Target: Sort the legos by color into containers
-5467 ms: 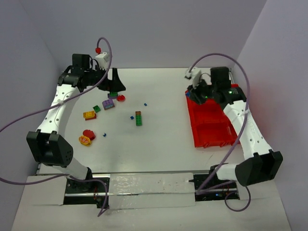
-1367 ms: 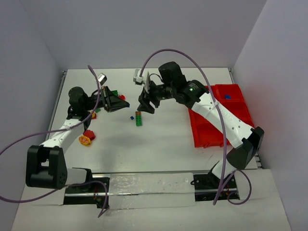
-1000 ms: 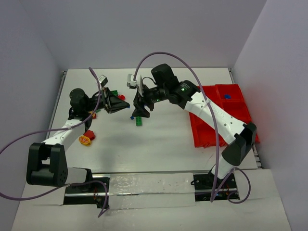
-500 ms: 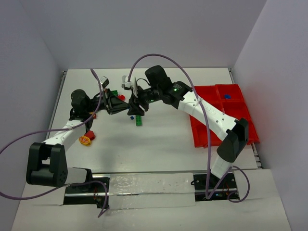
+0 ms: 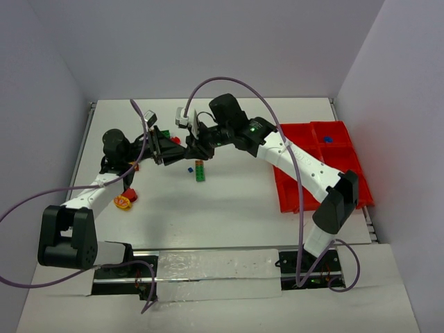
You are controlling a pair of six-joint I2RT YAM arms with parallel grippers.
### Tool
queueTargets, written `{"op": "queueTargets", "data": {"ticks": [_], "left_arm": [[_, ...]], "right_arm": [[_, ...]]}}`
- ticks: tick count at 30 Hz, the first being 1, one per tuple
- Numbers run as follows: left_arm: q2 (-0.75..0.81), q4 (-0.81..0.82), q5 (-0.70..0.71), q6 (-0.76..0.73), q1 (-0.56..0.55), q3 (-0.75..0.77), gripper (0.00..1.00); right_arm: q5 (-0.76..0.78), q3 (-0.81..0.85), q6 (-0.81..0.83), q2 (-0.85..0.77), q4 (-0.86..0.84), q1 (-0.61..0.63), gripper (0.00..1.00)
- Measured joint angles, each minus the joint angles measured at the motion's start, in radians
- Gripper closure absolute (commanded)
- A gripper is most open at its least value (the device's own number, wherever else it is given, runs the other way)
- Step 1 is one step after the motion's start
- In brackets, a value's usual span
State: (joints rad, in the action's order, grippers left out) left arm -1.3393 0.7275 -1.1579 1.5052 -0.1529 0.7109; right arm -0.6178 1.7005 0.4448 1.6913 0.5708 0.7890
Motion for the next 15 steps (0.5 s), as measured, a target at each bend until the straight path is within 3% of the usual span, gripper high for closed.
{"op": "queueTargets", "data": {"ticks": [4, 12, 15], "left_arm": [[0.001, -0.06, 0.004, -0.063, 0.012, 0.0, 0.11], [0.019, -0.292, 0.022, -0.267, 0.088, 0.034, 0.04], [0.025, -0.586, 0.114, -0.528, 0.096, 0.156, 0.03]], "right_arm": [[0.011, -0.013, 0.007, -0.001, -0.003, 0.004, 1.0], [0.038, -0.107, 0.022, -0.033, 0.005, -0.017, 1.0], [0.047, -0.167, 0.019, -0.068, 0.002, -0.1, 1.0]]}}
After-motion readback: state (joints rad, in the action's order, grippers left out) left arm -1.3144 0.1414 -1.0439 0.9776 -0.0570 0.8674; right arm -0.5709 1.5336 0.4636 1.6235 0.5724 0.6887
